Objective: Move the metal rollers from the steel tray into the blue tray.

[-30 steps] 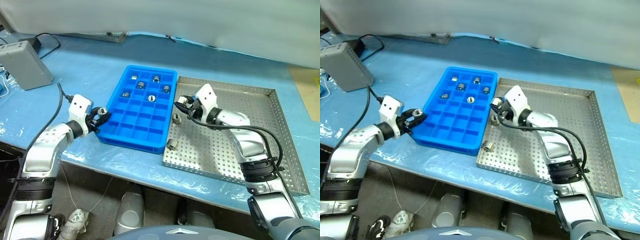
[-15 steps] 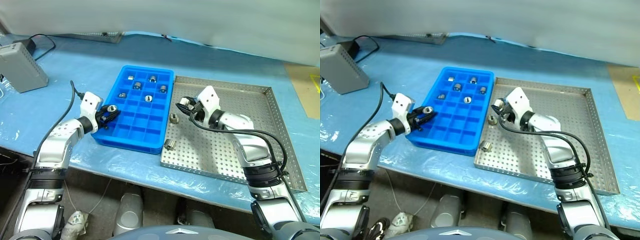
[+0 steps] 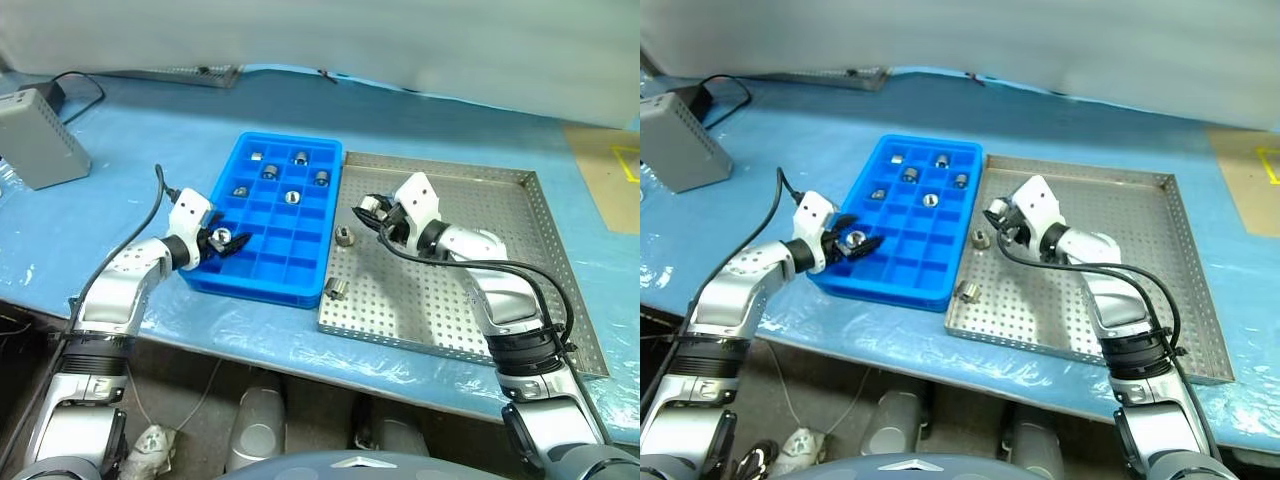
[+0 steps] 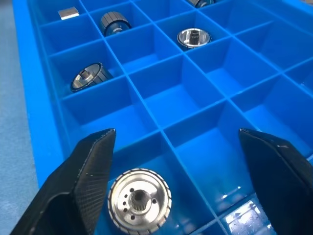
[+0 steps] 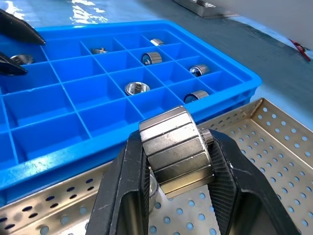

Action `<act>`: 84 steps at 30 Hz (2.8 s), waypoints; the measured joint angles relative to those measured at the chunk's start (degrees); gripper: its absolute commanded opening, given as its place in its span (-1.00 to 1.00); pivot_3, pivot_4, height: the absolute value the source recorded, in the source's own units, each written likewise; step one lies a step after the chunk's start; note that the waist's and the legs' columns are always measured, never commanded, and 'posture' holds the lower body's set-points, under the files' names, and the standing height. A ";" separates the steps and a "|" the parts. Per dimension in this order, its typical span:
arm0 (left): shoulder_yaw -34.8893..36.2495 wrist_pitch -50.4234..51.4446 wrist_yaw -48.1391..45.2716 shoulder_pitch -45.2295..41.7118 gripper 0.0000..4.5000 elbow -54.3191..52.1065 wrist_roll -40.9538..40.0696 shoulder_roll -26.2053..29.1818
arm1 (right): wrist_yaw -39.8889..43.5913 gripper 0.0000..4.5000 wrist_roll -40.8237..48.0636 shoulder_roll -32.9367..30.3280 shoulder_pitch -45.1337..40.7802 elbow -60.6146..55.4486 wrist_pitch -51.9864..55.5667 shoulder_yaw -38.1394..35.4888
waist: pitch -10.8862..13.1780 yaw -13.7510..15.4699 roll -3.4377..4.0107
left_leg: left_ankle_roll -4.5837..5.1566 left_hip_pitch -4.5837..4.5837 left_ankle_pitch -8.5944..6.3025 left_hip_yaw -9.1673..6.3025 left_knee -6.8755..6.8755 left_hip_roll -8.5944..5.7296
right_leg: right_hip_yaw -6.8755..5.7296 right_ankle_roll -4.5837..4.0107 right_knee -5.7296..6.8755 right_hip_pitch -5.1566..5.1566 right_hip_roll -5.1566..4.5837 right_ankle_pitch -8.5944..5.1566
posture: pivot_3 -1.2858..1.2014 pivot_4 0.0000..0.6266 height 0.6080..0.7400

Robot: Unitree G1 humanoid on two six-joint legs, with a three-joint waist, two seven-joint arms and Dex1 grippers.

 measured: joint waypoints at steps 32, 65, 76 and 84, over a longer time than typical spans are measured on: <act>-11.27 -9.94 -27.58 -28.03 0.81 26.53 -3.83 -22.18 | -5.51 -0.46 3.44 -5.57 16.10 -25.02 12.54 -6.20 | 0.02 -5.73 -0.04 | -0.05 -0.05 0.06 0.12 -0.01 -0.08 | -0.01 -0.07 -0.23 0.07 0.01 0.01 | -0.04 -0.52 1.00; -10.56 8.17 -33.27 -29.91 0.81 27.89 -8.53 -26.81 | -5.97 -0.46 -18.38 -16.43 12.13 -22.07 -3.74 3.83 | 0.02 -6.69 -0.04 | 0.38 0.00 -0.17 0.17 0.06 -0.09 | -0.02 -0.09 -0.31 0.23 -0.01 0.01 | -0.05 -0.52 1.00; -7.65 9.53 -31.13 -30.80 0.81 29.25 -9.51 -28.72 | -3.36 -0.46 -20.41 -15.87 13.21 -22.00 -6.51 3.78 | 0.03 -7.23 -0.05 | 0.45 -0.02 -0.18 0.17 0.14 -0.08 | -0.02 -0.09 -0.30 0.24 -0.01 0.02 | -0.05 -0.52 1.00; -6.93 7.46 -33.81 -31.47 0.81 28.83 -9.66 -26.25 | -2.29 -0.46 -20.63 -15.48 13.85 -21.75 -6.46 3.71 | 0.03 -7.81 -0.05 | 0.56 -0.02 -0.20 0.17 0.18 -0.07 | -0.02 -0.09 -0.32 0.26 -0.01 0.02 | -0.05 -0.52 1.00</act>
